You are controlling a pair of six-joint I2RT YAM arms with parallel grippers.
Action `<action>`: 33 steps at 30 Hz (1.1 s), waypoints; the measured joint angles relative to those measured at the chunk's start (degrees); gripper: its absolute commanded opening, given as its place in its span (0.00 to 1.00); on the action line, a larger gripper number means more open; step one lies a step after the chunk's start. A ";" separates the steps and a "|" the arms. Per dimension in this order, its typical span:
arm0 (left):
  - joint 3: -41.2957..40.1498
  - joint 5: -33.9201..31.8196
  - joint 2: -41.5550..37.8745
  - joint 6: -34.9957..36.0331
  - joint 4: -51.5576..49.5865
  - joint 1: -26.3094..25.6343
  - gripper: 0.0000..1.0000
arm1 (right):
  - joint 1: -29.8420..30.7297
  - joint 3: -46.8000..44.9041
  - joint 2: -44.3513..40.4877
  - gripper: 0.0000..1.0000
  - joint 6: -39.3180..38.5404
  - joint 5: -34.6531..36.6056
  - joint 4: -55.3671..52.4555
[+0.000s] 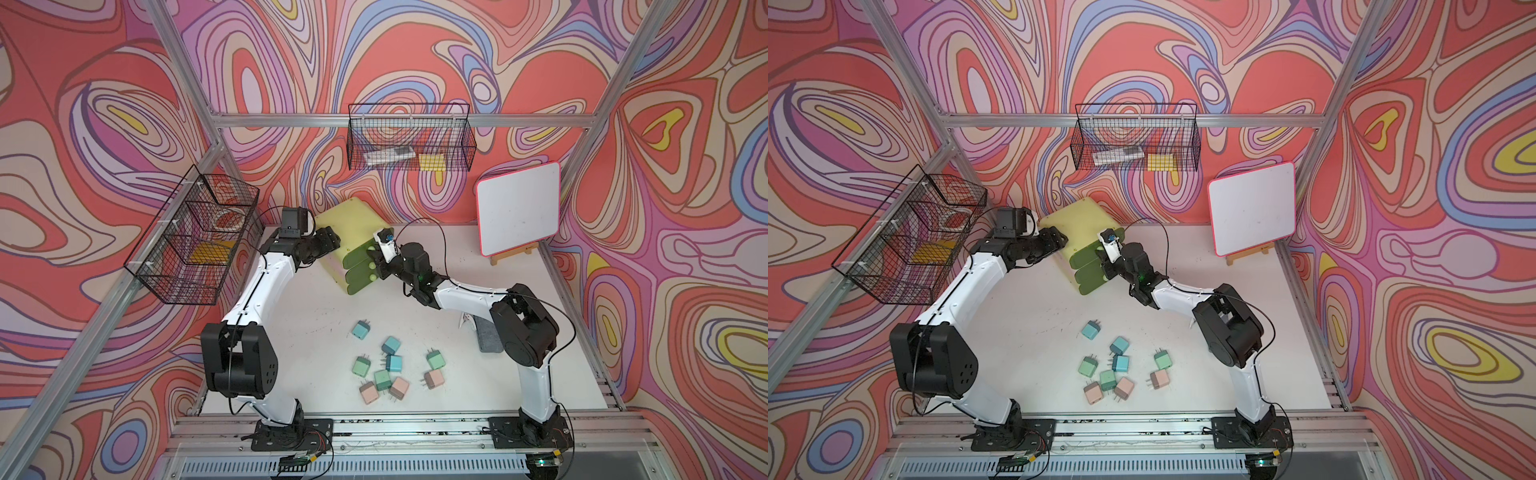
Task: Place the plugs into the drawer by color
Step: Open the drawer in the storage box.
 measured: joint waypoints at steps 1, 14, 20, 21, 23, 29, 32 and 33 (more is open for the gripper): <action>0.00 0.00 0.00 0.02 0.00 0.00 0.73 | 0.00 -0.31 -0.11 0.16 0.00 0.00 0.07; -0.04 0.28 0.07 -0.04 0.13 0.00 0.73 | 0.44 -14.03 -12.33 0.14 1.09 1.31 -2.14; -0.07 0.96 0.33 -0.22 0.46 0.02 0.72 | 1.25 -19.39 -17.99 0.14 1.92 3.23 -3.96; -0.11 1.07 0.33 -0.24 0.52 0.02 0.72 | 1.44 -20.02 -18.67 0.15 1.97 3.58 -4.26; -0.39 1.29 0.33 -0.39 0.90 0.02 0.72 | 1.81 -20.92 -19.52 0.15 2.14 4.15 -4.72; -0.72 1.81 0.33 -0.79 1.53 0.02 0.73 | 2.19 -22.16 -21.00 0.18 2.34 5.31 -5.99; -0.74 1.90 0.33 -0.87 1.73 0.02 0.73 | 2.19 -22.14 -21.05 0.23 2.32 5.40 -6.08; -0.74 1.92 0.33 -0.90 1.73 0.02 0.73 | 2.19 -22.14 -21.05 0.24 2.32 5.44 -6.12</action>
